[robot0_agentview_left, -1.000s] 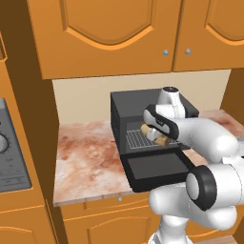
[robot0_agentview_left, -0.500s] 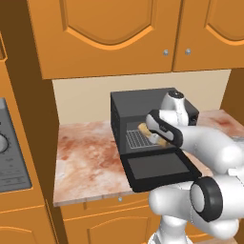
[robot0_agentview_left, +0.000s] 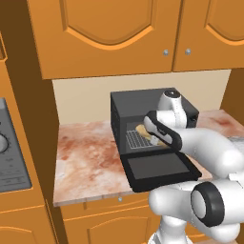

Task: Pull the toaster oven rack outwards. Pick up the baguette from the plate and place it on the toaster oven rack. Close the toaster oven door fully and set the temperature to the lowest setting.

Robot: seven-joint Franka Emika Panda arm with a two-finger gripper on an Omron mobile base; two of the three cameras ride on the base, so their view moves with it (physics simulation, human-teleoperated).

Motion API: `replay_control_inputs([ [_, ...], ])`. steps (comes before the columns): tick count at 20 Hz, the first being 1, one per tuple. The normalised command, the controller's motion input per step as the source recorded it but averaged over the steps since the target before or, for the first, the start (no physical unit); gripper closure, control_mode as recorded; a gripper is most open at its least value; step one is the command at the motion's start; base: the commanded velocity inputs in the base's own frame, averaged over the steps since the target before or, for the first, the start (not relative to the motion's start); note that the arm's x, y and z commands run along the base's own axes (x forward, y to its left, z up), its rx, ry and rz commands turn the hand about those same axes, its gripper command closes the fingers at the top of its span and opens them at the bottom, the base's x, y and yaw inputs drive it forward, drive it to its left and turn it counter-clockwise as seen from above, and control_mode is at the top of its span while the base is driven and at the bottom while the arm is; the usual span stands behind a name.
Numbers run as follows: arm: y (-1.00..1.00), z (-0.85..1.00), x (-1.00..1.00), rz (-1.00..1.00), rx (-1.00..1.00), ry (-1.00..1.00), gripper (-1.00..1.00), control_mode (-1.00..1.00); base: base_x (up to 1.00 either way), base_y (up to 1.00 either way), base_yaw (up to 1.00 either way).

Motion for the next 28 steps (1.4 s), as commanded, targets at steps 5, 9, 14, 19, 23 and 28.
replay_control_inputs([
  [5, 0.09, 0.42, 0.0, 0.19, -0.21, 0.0, 1.0, -1.0, 0.0, 0.0, 0.0],
  [9, -0.01, 0.1, 0.07, 0.18, -0.11, -0.06, 1.0, -1.0, 0.0, 0.0, 0.0],
  [14, -0.02, -0.04, 0.05, 0.16, 0.0, -0.05, 1.0, -1.0, 0.0, 0.0, 0.0],
  [19, 0.0, -0.21, 0.03, 0.07, 0.0, 0.0, 1.0, -1.0, 0.0, 0.0, 0.0],
  [23, 0.0, -0.23, 0.01, 0.04, 0.0, 0.0, 1.0, -1.0, 0.0, 0.0, 0.0],
  [28, 0.0, -0.33, 0.04, 0.04, 0.0, 0.0, 1.0, -1.0, 0.0, 0.0, 0.0],
])
